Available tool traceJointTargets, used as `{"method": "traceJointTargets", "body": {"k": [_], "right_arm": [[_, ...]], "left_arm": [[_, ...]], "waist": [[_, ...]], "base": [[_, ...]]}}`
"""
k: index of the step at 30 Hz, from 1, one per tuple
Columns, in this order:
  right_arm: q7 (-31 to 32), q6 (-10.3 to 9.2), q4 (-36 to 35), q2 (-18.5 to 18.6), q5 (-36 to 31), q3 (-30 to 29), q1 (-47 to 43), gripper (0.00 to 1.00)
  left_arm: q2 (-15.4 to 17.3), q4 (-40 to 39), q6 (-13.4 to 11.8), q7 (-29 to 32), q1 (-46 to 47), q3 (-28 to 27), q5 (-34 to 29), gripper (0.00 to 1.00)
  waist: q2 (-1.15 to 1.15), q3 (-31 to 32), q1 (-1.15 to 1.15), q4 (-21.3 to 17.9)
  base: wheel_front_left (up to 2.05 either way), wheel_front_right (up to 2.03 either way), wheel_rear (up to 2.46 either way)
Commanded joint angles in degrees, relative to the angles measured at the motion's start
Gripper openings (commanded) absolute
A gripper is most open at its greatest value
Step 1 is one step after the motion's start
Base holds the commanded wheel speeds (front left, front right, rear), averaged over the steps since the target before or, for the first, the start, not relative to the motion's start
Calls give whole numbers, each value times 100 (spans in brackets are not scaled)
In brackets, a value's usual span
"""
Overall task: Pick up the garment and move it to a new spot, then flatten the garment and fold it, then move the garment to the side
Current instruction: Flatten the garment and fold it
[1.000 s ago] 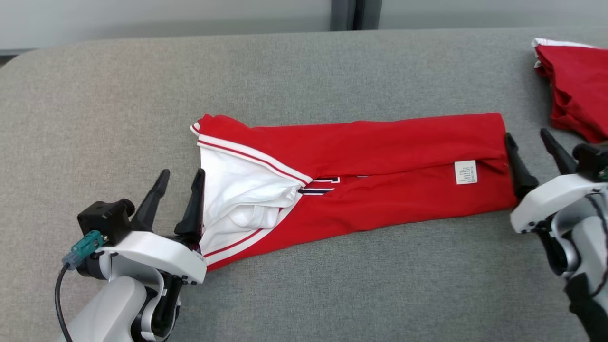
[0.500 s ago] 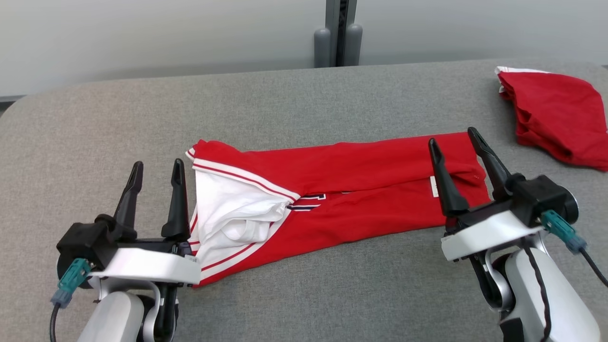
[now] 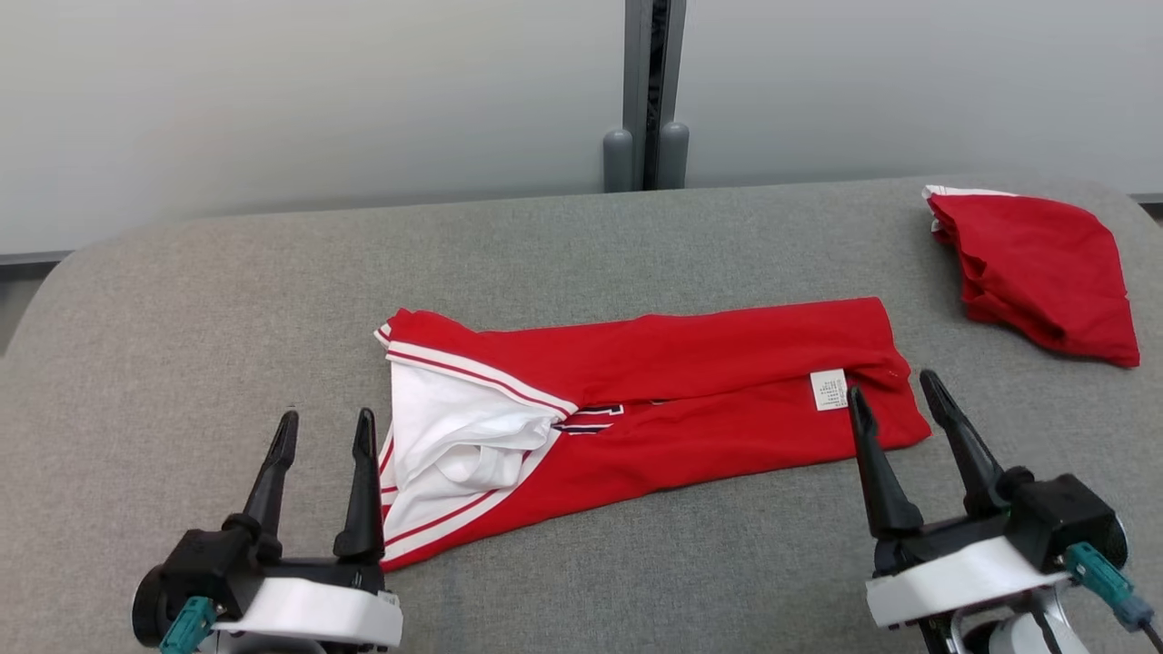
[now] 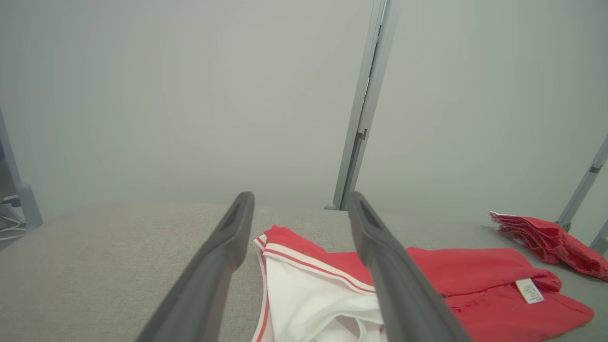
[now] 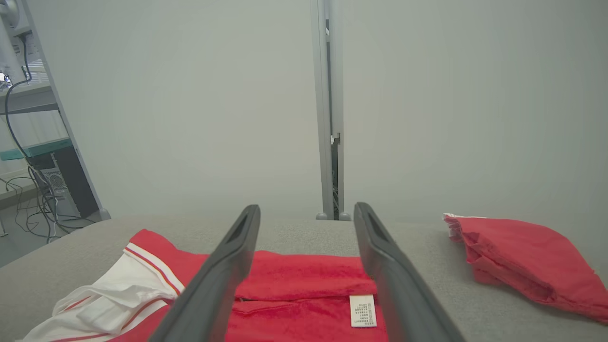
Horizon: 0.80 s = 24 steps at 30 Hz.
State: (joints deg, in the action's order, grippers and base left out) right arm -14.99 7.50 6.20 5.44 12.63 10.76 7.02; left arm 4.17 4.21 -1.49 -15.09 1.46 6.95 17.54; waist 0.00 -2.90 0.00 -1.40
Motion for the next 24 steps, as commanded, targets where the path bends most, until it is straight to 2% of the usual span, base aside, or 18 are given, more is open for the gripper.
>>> {"method": "traceJointTargets", "body": {"k": [1,10,24], "right_arm": [[-27,-1,-14,21,48,-32,-126,100],[-28,-1,-60,-31,212,-132,-528,100],[-28,-1,43,-48,385,-173,-540,100]], "left_arm": [[-10,19,44,-5,-82,-41,-84,100],[-113,101,210,-4,-430,-255,-303,100],[-117,192,91,-5,-418,-167,-247,100]], "waist": [[0,110,0,11],[0,307,0,-2],[0,313,0,108]], "base": [[0,0,0],[0,0,0],[0,0,0]]}}
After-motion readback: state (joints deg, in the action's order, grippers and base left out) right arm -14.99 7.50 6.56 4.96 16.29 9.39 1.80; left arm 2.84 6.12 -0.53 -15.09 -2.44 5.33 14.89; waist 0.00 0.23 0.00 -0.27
